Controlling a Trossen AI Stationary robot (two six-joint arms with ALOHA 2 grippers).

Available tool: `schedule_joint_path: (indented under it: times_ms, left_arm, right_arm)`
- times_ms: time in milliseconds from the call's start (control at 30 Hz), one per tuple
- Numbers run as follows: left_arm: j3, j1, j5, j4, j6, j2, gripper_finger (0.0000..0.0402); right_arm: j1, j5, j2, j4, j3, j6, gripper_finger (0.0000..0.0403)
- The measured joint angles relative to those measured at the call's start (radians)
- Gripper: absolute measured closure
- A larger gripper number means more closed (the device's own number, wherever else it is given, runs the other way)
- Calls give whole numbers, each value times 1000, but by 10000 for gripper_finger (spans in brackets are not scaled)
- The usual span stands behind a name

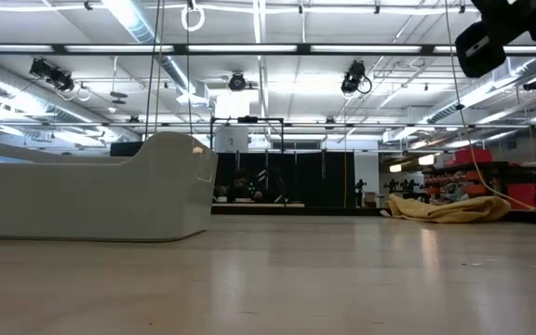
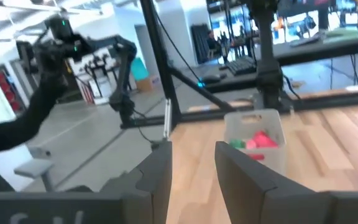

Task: Pick and placing Produce into tupperware
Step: Return to Home Position

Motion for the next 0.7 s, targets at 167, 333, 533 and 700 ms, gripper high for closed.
schedule_joint_path:
  times_ms: [167,333,533,700]
  left_arm:
    - [0,19,3,-112,5,-98,202]
    - [0,-50,4,-168,-8,-120,208]
    - [0,-115,-98,-162,51,-166,213]
    - [-102,-145,-116,-81,58,-232,209]
  right_arm:
    - [0,35,-35,-52,0,-10,273]
    - [0,15,-89,-70,0,-27,273]
    - [1,-3,-145,-110,0,-19,273]
    - [1,-11,-147,-111,0,-18,273]
